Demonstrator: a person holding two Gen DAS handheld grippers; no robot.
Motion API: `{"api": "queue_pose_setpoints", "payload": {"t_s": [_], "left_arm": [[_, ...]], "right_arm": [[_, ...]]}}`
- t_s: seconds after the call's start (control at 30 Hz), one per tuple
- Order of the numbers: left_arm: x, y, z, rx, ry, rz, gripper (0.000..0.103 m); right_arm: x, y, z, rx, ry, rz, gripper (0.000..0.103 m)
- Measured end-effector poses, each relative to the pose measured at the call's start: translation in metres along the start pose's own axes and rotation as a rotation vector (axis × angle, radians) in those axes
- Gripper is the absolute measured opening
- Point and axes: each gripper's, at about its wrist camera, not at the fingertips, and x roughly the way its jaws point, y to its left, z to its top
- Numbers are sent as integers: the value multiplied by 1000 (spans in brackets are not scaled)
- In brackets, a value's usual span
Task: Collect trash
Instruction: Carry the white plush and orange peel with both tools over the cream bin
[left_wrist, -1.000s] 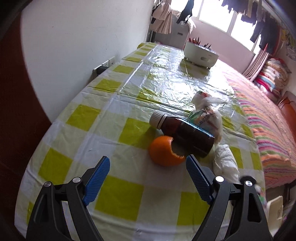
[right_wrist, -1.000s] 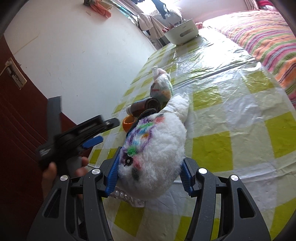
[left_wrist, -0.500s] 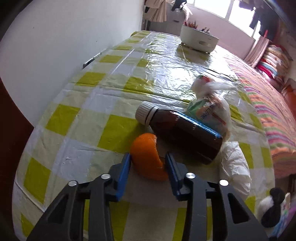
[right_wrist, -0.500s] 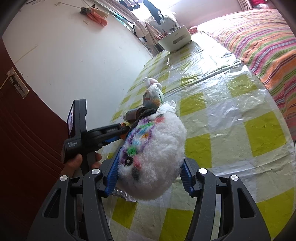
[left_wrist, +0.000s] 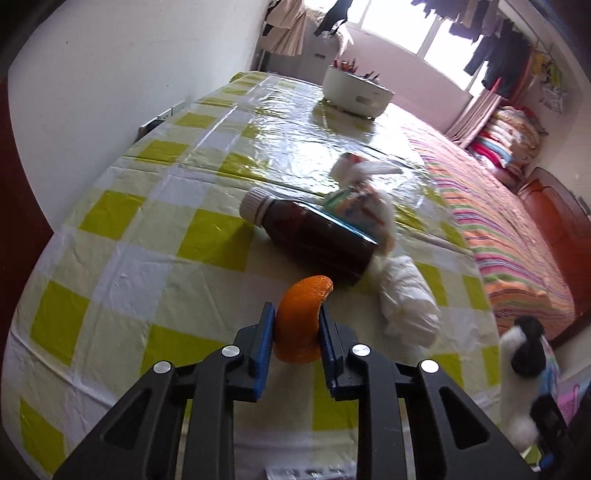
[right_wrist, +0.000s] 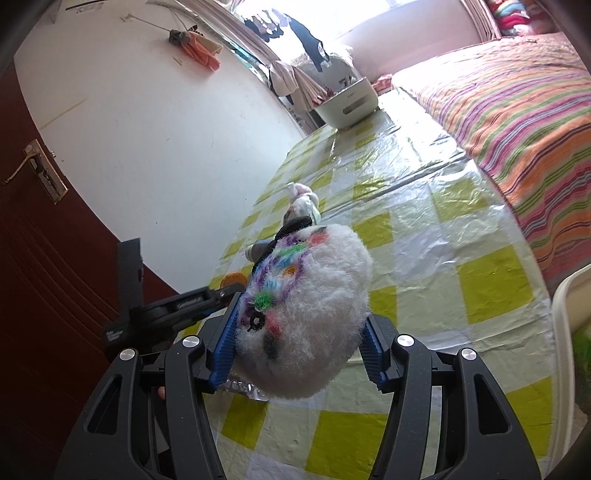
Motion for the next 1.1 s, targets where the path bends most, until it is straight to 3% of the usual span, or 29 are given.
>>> {"api": "queue_pose_setpoints", "payload": {"t_s": [1.1], "left_arm": [[-42, -131, -58, 203, -34, -242, 23]], "right_arm": [[-76, -33, 0, -4, -180, -140, 57]]}}
